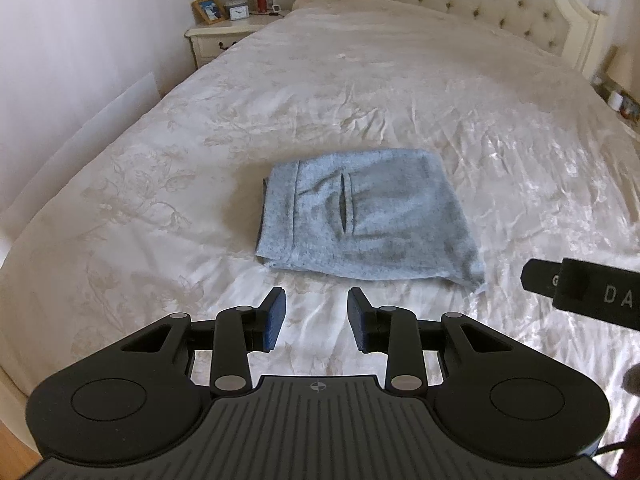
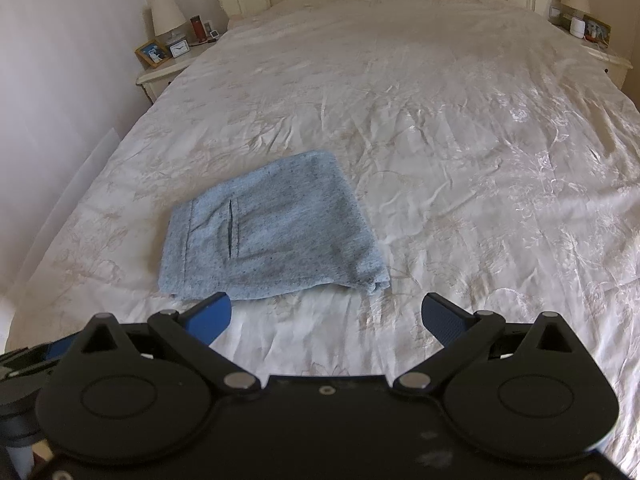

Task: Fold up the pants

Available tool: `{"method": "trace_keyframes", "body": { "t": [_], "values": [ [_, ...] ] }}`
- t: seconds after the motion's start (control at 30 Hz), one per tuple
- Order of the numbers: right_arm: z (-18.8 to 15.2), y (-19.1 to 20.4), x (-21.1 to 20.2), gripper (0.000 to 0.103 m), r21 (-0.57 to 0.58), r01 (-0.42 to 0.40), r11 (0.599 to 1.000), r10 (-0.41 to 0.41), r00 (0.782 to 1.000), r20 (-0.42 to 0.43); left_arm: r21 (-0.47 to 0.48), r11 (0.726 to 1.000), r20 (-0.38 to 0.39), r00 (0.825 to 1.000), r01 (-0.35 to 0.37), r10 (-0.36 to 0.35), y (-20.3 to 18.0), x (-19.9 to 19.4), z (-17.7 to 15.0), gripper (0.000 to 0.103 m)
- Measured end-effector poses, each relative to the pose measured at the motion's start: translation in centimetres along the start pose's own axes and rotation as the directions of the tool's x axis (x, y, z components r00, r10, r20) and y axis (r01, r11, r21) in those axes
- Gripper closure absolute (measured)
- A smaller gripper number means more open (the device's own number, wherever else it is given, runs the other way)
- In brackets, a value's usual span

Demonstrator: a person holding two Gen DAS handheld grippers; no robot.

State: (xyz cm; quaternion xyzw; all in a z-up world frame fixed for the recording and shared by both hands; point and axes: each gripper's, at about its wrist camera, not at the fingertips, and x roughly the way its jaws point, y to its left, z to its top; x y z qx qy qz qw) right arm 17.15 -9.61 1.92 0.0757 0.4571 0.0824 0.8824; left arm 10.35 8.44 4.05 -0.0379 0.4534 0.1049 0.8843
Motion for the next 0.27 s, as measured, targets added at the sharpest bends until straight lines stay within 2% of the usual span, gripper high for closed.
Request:
{"method": "trace_keyframes", "body": {
  "t": [0.27],
  "values": [
    [-0.05, 0.15, -0.04, 0.0, 0.0, -0.002, 1.0, 0.002, 1.0, 0.0, -0.003, 1.0, 0.016, 1.0, 0.015, -0.015, -0.1, -0.37, 0.01, 0.07]
  ]
}}
